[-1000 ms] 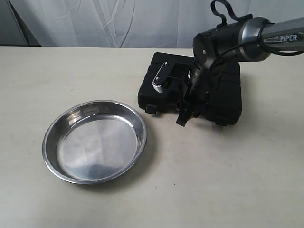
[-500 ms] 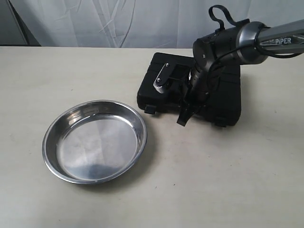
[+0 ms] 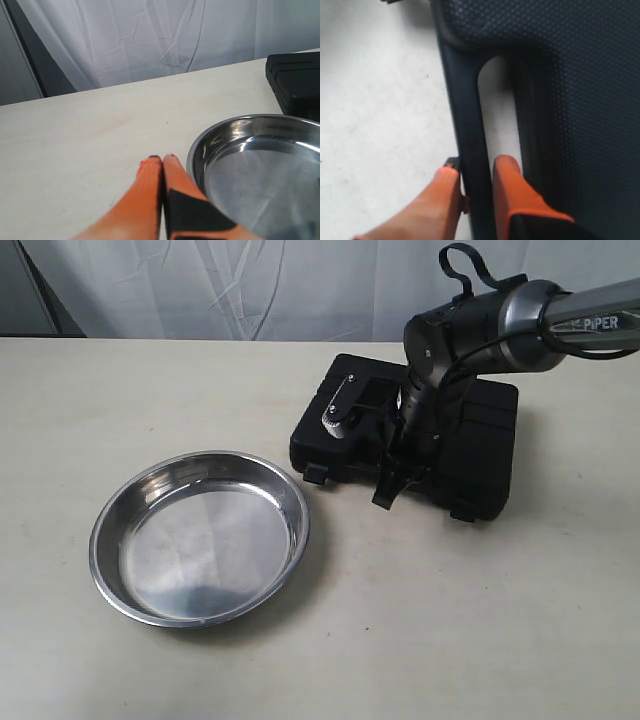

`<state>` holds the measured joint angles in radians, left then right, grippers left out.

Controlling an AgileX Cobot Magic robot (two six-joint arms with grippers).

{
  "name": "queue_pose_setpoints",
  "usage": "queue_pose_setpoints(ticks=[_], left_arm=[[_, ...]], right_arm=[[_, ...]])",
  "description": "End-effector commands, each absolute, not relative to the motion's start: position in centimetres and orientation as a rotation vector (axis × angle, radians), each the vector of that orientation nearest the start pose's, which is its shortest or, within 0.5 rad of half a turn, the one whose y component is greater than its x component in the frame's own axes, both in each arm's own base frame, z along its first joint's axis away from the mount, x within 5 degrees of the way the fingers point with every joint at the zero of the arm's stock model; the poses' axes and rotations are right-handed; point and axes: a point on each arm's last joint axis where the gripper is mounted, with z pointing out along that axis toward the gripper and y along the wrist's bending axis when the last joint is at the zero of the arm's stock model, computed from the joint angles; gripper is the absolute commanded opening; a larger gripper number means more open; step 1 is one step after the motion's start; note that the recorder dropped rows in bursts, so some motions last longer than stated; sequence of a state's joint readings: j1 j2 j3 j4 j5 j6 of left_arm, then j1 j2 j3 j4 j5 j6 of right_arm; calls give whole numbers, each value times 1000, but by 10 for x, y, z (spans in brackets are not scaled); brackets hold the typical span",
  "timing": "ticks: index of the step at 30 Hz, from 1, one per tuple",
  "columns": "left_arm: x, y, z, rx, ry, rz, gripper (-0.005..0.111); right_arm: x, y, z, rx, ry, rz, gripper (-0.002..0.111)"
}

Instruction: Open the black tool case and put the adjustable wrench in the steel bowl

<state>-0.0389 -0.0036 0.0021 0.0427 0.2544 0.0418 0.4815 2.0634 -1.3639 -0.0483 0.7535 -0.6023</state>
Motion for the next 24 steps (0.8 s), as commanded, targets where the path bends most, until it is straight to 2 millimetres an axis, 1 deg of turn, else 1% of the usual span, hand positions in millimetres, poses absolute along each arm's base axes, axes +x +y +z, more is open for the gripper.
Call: queue_pose_setpoints(ticks=[1, 6, 12, 13, 14, 15, 18, 20, 22, 24], left_arm=[[55, -1, 191, 100, 1721, 39, 0], [55, -1, 191, 100, 1721, 39, 0], [55, -1, 191, 100, 1721, 39, 0], [55, -1, 191, 100, 1721, 39, 0], [55, -1, 191, 100, 1721, 39, 0], [55, -1, 191, 100, 1721, 39, 0], [55, -1, 191, 100, 1721, 39, 0], [55, -1, 191, 100, 1721, 39, 0], [55, -1, 191, 100, 1721, 39, 0], [55, -1, 191, 100, 1721, 39, 0]], right_arm=[[353, 180, 142, -1522, 2588, -50, -1], [351, 179, 163, -1469, 2560, -51, -1], [346, 176, 195, -1402, 2517, -50, -1], [343, 175, 206, -1390, 2507, -42, -1], [341, 175, 212, -1378, 2501, -36, -1], [338, 173, 223, -1327, 2497, -31, -1], [332, 169, 245, -1249, 2481, -31, -1], [326, 164, 265, -1189, 2454, -46, -1], [324, 159, 280, -1129, 2417, -91, -1], [326, 148, 291, -1061, 2386, -240, -1]])
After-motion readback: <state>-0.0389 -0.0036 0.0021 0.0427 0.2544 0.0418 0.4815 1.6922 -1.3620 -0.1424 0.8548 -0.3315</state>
